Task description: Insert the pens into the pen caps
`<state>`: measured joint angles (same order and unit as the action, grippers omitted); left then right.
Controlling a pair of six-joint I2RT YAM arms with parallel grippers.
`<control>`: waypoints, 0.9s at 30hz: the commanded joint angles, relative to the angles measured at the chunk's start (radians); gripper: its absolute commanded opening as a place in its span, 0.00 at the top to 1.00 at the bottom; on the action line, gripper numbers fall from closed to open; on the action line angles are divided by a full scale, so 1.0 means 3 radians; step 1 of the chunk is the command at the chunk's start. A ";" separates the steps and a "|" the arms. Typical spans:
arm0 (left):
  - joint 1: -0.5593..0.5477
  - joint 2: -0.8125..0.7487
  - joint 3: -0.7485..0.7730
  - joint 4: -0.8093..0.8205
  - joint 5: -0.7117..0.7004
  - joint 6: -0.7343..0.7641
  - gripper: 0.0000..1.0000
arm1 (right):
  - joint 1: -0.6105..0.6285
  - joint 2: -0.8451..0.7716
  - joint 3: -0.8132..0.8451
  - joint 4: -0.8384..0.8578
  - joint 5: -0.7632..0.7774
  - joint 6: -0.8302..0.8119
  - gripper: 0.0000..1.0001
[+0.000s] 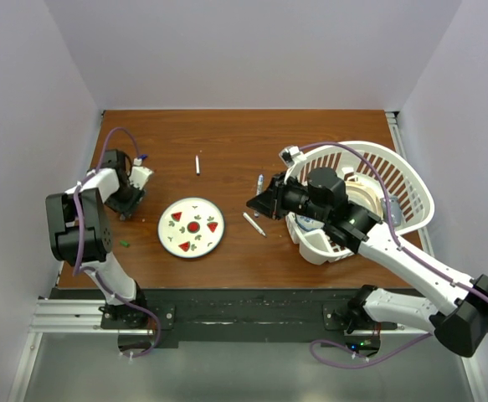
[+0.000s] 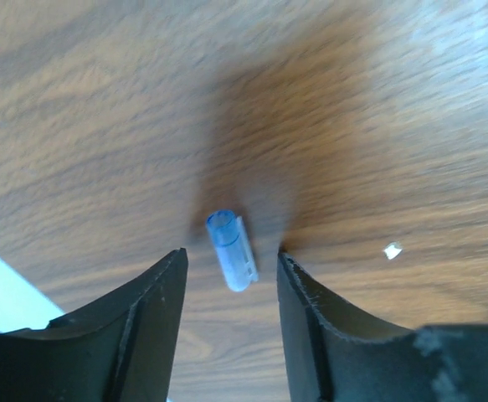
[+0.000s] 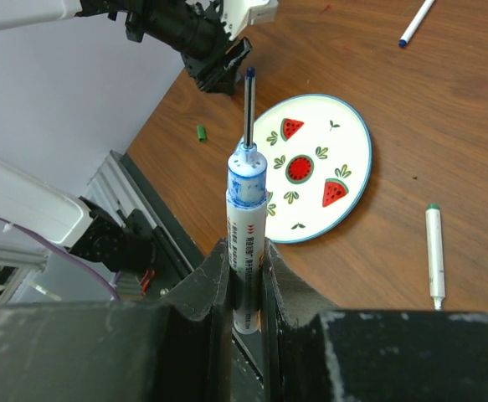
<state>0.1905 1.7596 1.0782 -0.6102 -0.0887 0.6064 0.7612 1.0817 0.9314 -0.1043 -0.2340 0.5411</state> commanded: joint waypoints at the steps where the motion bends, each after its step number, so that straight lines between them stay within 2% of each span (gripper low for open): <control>1: 0.0014 0.0112 0.0108 0.0050 0.0280 -0.0063 0.53 | 0.0009 -0.0093 -0.0001 0.0061 0.0080 -0.0050 1.00; 7: -0.0001 0.0291 0.0276 -0.0144 0.0715 -0.0129 0.80 | 0.0014 -0.0154 -0.0006 0.0046 0.0146 -0.0065 1.00; 15: -0.0486 0.0107 0.0272 0.0055 0.0797 -0.0176 0.92 | 0.0014 -0.0195 -0.0031 0.0097 0.0182 -0.0070 1.00; 17: -0.0609 0.0061 0.0236 0.0091 0.0655 -0.0094 1.00 | 0.0014 -0.0205 -0.0032 0.0102 0.0172 -0.0070 1.00; 24: -0.0865 -0.0332 0.0343 0.0244 0.0664 0.0228 1.00 | 0.0014 -0.0287 -0.0016 0.0087 0.0238 -0.0096 1.00; 27: -0.1192 -0.0455 0.0425 0.0219 0.0720 0.0458 1.00 | 0.0014 -0.0318 -0.0001 0.0072 0.0269 -0.0091 1.00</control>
<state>-0.0711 1.7073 1.1526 -0.5827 0.0860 0.6346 0.7612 1.0187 0.9253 -0.1055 -0.1898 0.5327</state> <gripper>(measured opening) 0.210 0.147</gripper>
